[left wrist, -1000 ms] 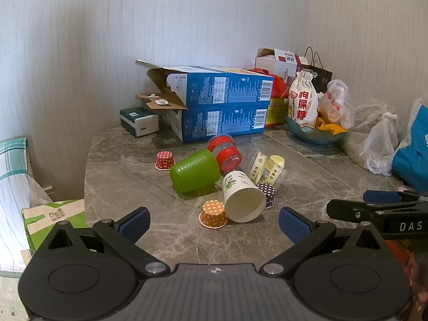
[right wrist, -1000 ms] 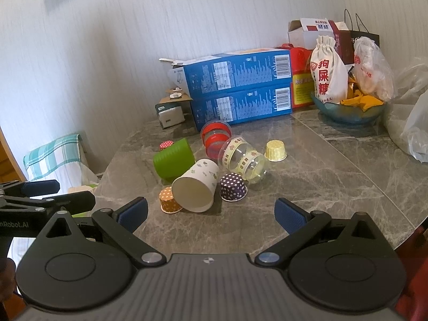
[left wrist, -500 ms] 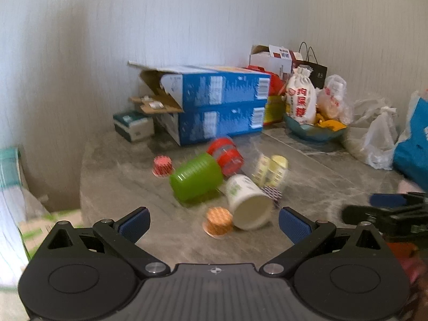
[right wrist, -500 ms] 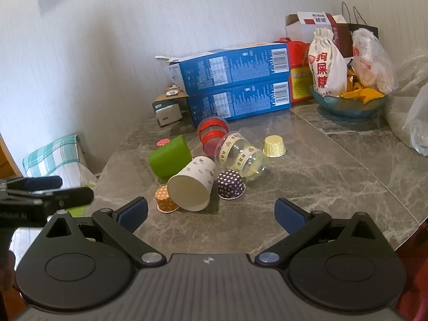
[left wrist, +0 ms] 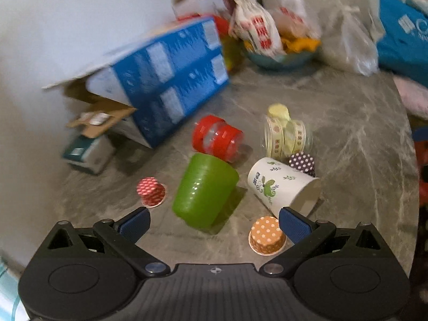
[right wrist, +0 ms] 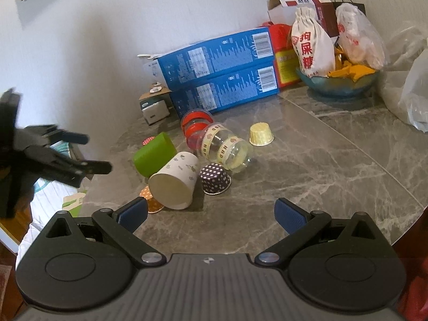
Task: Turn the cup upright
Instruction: 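Lower the left gripper onto the tipped green cup and close on it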
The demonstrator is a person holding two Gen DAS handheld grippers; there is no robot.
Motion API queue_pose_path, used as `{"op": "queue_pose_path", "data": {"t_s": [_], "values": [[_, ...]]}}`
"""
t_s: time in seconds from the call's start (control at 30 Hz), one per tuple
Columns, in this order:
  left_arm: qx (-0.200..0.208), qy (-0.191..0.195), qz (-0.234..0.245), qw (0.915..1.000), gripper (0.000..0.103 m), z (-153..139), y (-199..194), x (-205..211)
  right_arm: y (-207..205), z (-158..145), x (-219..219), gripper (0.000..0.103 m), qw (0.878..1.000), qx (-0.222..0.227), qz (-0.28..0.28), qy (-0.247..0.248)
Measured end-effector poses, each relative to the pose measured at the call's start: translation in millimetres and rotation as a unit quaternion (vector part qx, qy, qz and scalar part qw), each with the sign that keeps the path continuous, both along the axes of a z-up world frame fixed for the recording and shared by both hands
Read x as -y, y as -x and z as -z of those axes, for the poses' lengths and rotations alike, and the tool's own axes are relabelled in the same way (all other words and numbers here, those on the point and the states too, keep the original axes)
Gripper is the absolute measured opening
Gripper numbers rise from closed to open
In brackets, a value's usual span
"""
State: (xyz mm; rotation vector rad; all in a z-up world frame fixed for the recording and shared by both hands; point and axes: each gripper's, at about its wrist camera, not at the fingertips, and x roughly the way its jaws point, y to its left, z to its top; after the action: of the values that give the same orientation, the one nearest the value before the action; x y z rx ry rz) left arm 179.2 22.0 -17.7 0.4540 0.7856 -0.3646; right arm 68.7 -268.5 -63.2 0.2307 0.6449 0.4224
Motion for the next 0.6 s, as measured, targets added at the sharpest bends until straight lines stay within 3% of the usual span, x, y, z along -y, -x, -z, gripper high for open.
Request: {"op": "queue_pose_path", "data": {"t_s": [0.1, 0.27, 0.5, 0.6], "values": [[-0.027, -0.028, 0.037, 0.9986, 0.095, 13.8, -25.5, 4.8, 0.2, 1.3, 5.6, 0.102, 1.000, 0.000, 0.006, -0.005], [-0.062, -0.041, 0.071, 0.9946, 0.095, 31.1, -52.1, 10.6, 2.3, 8.4, 23.5, 0.102, 0.999, -0.009, 0.029, -0.023], [-0.078, -0.064, 0.072, 0.9923, 0.095, 47.4, -77.6, 17.8, -3.0, 20.2, 45.0, 0.102, 0.998, -0.029, 0.053, -0.030], [-0.096, -0.057, 0.064, 0.9917, 0.094, 57.0, -87.7, 13.9, -1.5, 21.3, 49.5, 0.102, 0.998, -0.028, 0.052, -0.030]]}}
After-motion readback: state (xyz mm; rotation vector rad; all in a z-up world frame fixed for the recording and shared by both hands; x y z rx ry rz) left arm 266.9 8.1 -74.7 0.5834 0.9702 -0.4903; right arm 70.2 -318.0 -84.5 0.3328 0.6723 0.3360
